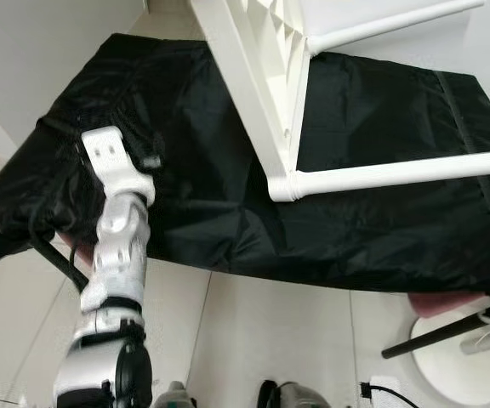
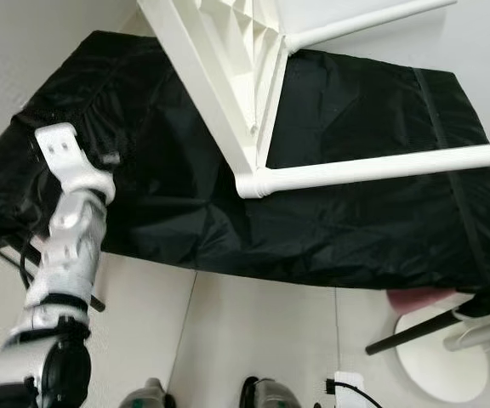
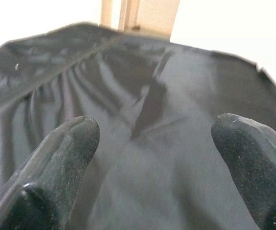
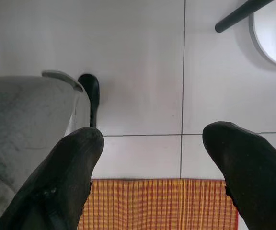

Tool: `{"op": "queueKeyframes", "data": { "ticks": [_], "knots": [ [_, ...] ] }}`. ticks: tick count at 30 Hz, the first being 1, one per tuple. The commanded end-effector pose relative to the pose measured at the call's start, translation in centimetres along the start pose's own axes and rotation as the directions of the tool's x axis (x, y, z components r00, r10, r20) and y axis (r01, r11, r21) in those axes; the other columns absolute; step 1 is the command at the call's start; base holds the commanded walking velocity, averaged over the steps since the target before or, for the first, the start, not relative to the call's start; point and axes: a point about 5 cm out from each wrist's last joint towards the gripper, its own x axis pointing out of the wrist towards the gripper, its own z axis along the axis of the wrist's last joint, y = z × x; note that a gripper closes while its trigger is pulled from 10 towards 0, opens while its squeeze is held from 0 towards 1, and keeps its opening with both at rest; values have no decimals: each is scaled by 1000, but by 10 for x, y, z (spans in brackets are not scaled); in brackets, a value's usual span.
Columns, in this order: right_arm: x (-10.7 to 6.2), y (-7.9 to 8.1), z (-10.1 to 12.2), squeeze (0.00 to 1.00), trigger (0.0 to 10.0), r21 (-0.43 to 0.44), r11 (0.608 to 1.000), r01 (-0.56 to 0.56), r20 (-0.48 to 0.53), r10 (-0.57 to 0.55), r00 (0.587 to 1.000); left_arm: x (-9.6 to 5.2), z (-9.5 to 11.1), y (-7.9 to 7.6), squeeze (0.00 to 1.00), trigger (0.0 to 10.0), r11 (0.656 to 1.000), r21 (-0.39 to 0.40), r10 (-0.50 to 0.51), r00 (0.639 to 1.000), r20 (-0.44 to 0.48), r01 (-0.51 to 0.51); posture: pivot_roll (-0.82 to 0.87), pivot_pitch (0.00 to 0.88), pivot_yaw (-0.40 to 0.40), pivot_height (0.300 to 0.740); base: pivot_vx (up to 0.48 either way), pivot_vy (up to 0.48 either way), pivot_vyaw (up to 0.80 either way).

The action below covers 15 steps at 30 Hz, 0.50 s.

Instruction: Building children table

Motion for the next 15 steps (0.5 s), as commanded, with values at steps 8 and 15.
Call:
{"op": "queueKeyframes", "data": {
  "ticks": [8,15],
  "knots": [
    [-6,-4,-1,0,10000,117,991,59,98,-70,993,-13,-9,-10,0,10000,913,83,-400,916,-26,400,35,58,26,740,0,0,0],
    [-6,-2,6,0,10000,148,987,60,154,-83,985,1,-15,-11,0,10000,923,129,-358,932,-60,363,27,51,17,740,0,0,0]
  ]
}}
